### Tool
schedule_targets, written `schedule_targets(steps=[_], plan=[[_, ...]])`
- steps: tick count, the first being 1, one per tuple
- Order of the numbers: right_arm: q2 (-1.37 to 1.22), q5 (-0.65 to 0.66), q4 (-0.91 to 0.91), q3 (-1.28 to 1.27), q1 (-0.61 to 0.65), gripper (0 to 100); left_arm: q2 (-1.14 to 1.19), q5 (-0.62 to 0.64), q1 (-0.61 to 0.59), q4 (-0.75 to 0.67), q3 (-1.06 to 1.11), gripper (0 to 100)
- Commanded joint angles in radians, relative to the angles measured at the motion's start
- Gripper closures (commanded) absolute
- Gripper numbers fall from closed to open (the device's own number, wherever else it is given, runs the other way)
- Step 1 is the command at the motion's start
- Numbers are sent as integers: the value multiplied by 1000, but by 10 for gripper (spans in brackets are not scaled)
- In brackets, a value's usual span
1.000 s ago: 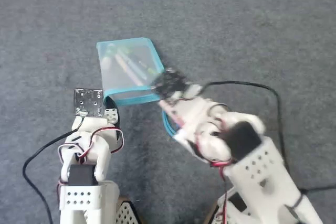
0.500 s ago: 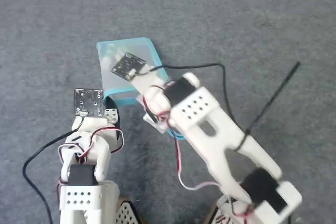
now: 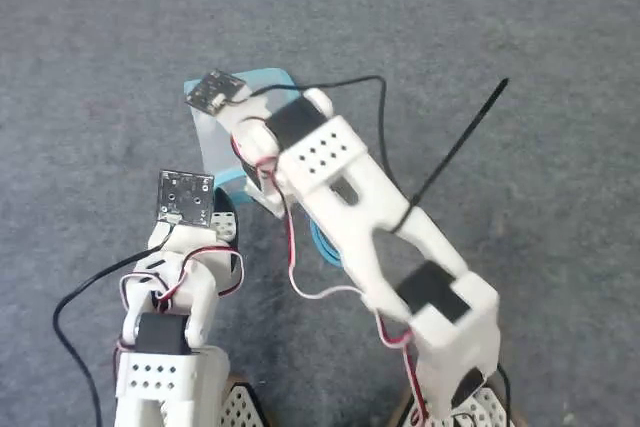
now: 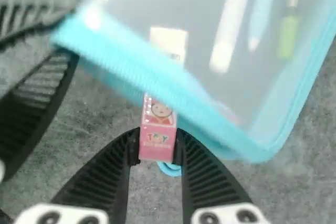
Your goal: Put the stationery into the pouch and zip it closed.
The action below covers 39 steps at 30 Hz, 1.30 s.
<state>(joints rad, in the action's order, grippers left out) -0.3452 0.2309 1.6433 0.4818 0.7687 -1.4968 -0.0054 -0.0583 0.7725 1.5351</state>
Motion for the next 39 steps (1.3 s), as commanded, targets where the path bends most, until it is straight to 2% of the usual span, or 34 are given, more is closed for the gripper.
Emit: schedule_targets(steps=[1,5,10,19,28,35,39], plan=[[-91,-28,59,244,-50,979,-20,-29,17,-9,-21,989],[-188,-52,97,373,-99,875,-20,-29,17,2,-31,989],[-236,-52,140,476,-96,724,-20,-29,17,2,-31,989],[-124,-55,153,425,-94,701,-20,-31,14,2,-31,989],[240,-52,137,-8,-110,702,-20,-28,9,2,-31,989],[507,-54,-31,-446,-183,702,-20,-26,8,2,-41,989],[693,-54,-200,-776,-237,702,-20,-26,-37,31,-105,989]])
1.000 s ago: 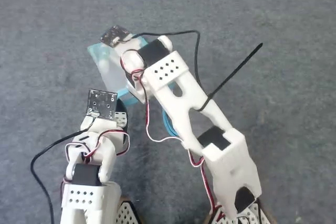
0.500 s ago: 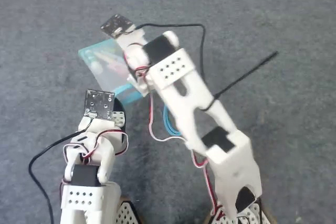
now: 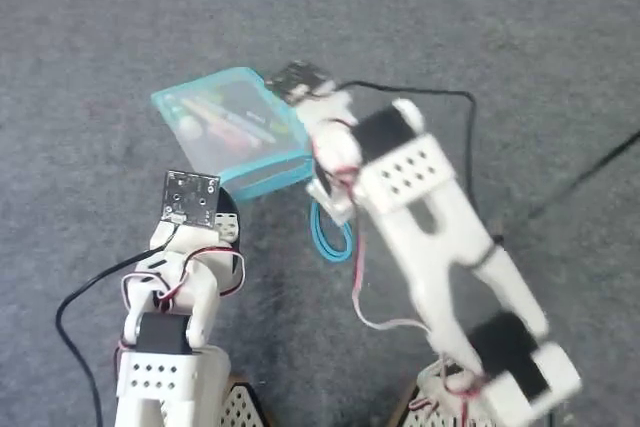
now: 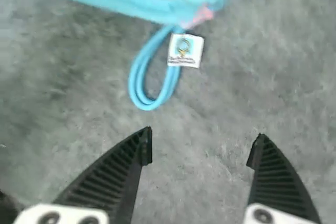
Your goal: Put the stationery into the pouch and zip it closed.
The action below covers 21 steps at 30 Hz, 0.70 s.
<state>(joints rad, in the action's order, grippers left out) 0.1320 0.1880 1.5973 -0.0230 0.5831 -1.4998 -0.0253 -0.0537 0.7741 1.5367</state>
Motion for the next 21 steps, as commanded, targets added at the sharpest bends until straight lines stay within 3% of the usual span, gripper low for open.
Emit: schedule_targets(steps=[1,9,16,21], plan=[[268,-11,-206,-358,-56,702,-17,-6,-64,43,-133,989],[522,-18,-576,-796,-54,702,-17,-5,-215,150,-354,989],[526,-69,-633,-818,-50,701,-17,-5,-242,226,-398,989],[521,-160,-739,-802,91,700,-17,-5,-242,227,-397,989]])
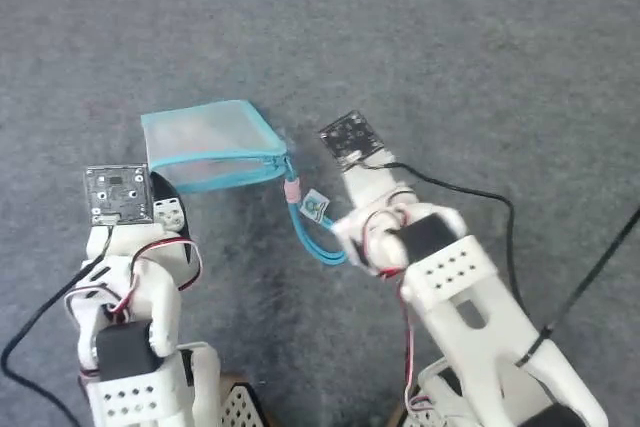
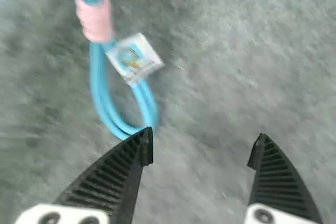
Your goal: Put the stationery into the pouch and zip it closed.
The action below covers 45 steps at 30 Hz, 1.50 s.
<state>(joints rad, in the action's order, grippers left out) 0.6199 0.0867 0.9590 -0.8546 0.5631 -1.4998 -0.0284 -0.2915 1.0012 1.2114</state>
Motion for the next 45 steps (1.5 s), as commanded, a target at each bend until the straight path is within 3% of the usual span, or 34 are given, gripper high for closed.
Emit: schedule_targets(steps=[1,10,23,28,32,39,45], plan=[[31,-63,-140,28,145,701,-17,0,-5,0,-68,989],[-159,-64,-403,43,188,700,-17,0,-2,-2,-65,989],[-490,-66,-418,282,168,704,-17,0,2,-5,-64,989],[-527,-66,-421,316,85,857,-17,0,3,-3,-64,989],[-526,-60,-375,350,27,998,-17,0,3,-3,-62,989],[-506,-66,-165,431,-13,991,-17,20,2,-8,-39,989],[-243,-66,27,379,-8,991,-15,0,5,-9,-22,990]])
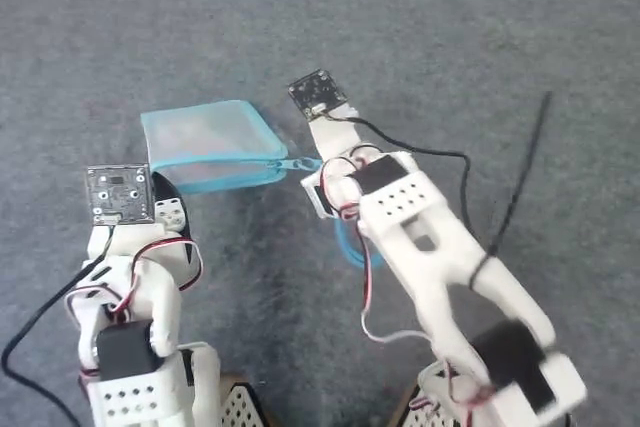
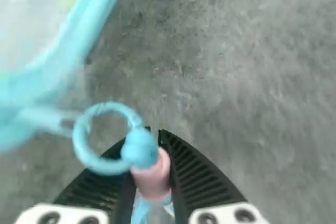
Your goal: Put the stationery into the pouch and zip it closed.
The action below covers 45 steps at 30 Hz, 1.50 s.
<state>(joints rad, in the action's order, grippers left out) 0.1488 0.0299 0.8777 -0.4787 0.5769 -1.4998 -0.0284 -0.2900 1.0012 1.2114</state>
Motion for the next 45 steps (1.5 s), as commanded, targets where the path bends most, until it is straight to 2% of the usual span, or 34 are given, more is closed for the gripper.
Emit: schedule_targets(steps=[1,3,7,11,15,22,26,32,37,42,45], plan=[[298,-5,127,-20,-21,991,-15,0,3,-12,-15,990],[443,5,137,-72,-19,991,-15,-11,25,-28,7,990],[704,120,142,-164,-12,991,-15,-31,109,-26,31,991],[885,176,197,-199,56,991,-11,-37,193,-26,59,991],[920,176,208,-196,157,992,-9,-61,293,-28,84,991],[918,210,216,-158,271,992,-6,-61,322,-37,90,991],[912,233,220,-140,371,992,-6,-61,379,-44,108,991],[866,296,242,-103,501,992,-2,-63,384,-55,111,991],[799,298,288,-95,430,992,68,-57,382,-81,101,991],[750,431,450,-101,501,983,109,-17,293,-117,76,991],[759,474,544,-100,522,870,109,-15,238,-121,67,991]])
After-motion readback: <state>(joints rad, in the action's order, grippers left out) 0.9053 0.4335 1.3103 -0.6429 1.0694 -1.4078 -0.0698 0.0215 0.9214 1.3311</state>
